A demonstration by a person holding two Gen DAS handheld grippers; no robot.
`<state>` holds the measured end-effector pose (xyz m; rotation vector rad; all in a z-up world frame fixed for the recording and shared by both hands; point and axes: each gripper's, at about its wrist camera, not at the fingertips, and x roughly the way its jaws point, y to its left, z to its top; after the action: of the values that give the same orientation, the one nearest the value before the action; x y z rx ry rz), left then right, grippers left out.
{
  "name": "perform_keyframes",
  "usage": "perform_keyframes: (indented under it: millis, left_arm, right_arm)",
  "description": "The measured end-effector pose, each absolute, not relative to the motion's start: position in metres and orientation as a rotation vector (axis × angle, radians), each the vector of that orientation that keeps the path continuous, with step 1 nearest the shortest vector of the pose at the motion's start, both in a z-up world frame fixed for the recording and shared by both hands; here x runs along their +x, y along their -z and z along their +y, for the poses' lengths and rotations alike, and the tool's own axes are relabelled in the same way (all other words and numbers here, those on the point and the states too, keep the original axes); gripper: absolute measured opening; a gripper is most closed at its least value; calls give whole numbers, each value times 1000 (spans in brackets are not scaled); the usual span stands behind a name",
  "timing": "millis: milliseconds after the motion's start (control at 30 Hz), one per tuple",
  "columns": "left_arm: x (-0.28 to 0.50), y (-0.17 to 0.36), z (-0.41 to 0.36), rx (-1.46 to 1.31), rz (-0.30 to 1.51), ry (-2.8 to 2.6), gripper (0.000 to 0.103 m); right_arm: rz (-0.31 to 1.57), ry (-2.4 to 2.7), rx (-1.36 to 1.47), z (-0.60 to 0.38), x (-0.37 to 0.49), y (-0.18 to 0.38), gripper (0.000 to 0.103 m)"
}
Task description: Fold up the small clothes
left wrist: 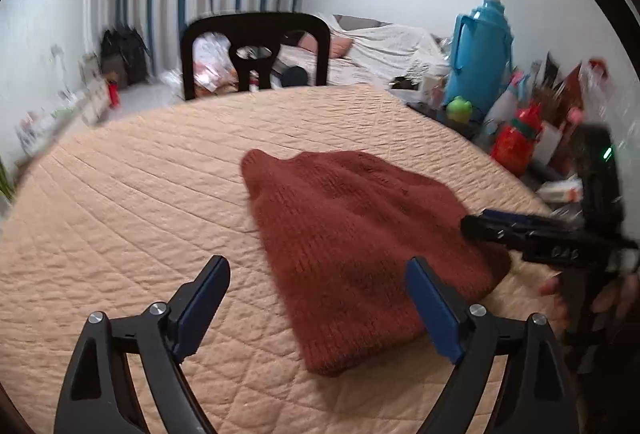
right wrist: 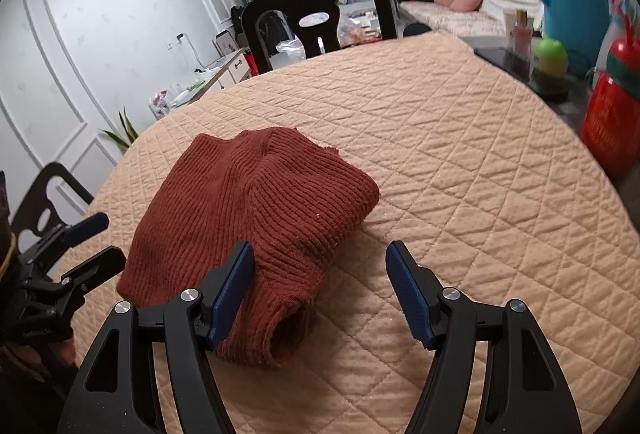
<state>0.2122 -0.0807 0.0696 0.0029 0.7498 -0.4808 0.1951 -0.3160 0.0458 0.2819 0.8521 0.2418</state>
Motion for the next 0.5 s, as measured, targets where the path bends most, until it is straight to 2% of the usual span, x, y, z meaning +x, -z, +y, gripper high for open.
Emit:
perform_keyframes:
  millis: [500]
  left_arm:
    - [277, -44, -58, -287, 946, 570, 92]
  right_arm:
    - [965, -388, 529, -334, 225, -27, 73]
